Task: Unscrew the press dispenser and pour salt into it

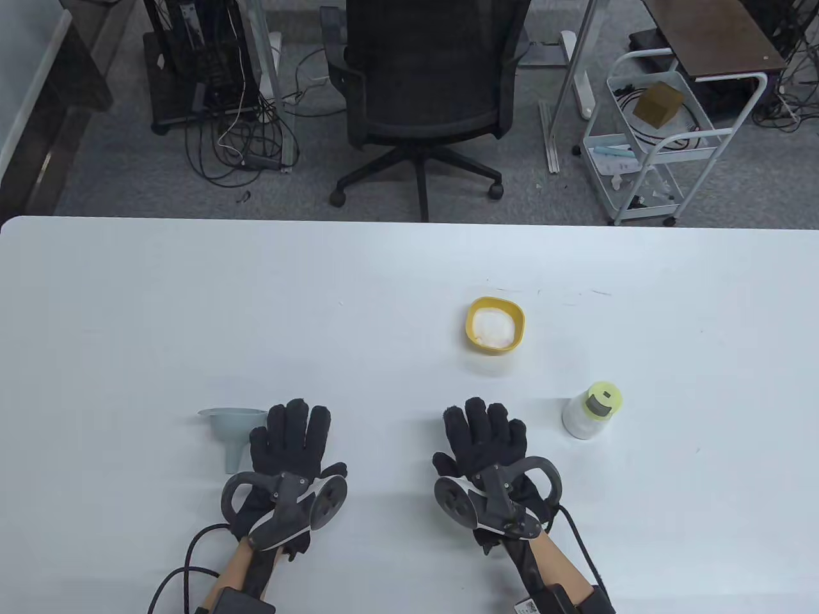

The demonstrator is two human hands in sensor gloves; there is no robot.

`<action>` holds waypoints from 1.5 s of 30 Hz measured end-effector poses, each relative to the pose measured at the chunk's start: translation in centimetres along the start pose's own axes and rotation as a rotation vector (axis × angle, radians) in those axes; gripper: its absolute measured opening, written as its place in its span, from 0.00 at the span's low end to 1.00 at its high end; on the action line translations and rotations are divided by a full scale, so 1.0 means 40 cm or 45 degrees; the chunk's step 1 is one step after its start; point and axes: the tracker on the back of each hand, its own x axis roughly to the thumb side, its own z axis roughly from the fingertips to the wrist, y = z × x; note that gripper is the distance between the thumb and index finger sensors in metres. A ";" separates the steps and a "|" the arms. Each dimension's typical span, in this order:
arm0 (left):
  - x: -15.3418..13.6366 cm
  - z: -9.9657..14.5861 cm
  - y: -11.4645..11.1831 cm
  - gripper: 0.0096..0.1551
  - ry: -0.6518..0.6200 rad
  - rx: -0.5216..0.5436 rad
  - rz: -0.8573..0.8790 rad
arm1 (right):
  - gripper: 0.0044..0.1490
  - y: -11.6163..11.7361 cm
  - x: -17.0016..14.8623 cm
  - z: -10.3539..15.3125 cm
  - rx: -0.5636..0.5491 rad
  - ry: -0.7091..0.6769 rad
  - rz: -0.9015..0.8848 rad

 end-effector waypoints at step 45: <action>-0.005 -0.005 -0.005 0.63 -0.013 -0.050 0.000 | 0.44 0.026 -0.409 0.057 -0.004 0.739 -0.111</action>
